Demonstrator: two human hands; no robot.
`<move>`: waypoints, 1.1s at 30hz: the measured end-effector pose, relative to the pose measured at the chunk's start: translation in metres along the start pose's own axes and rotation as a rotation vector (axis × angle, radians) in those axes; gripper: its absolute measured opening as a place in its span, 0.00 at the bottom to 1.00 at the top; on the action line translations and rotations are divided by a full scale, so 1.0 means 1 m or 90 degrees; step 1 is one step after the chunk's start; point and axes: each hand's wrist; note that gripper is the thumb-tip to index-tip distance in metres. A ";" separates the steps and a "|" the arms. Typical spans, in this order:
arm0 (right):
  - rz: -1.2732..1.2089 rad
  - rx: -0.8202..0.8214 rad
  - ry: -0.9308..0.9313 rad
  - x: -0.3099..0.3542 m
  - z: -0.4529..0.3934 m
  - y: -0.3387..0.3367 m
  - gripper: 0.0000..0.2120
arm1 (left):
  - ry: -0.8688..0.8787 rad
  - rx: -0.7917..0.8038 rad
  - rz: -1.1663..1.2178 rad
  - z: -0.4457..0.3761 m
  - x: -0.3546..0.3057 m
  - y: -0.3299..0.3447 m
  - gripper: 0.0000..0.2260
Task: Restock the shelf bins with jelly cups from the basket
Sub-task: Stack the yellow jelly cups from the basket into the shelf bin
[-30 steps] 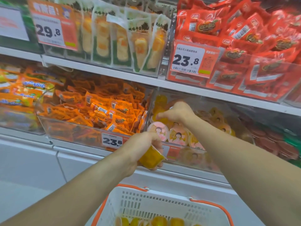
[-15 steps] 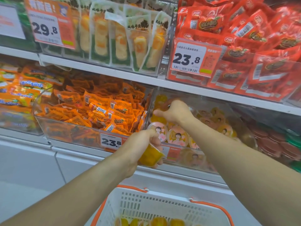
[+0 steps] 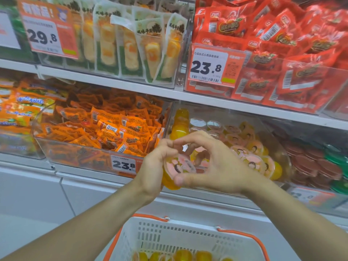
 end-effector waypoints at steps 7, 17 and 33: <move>0.037 -0.049 0.045 0.001 0.027 0.014 0.25 | 0.029 0.010 -0.113 0.002 0.011 0.003 0.16; -0.661 -0.074 0.336 0.006 0.031 0.006 0.09 | 0.116 -0.070 -0.237 -0.004 0.017 0.011 0.11; -0.840 0.152 0.270 0.009 0.016 -0.003 0.25 | 0.340 -0.034 -0.549 -0.008 0.006 0.012 0.18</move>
Point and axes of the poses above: each hand's wrist, its own z-axis away from the middle knuckle, its own y-axis out of the palm, x = y × z, and after that the axes turned 13 degrees about y, right-handed
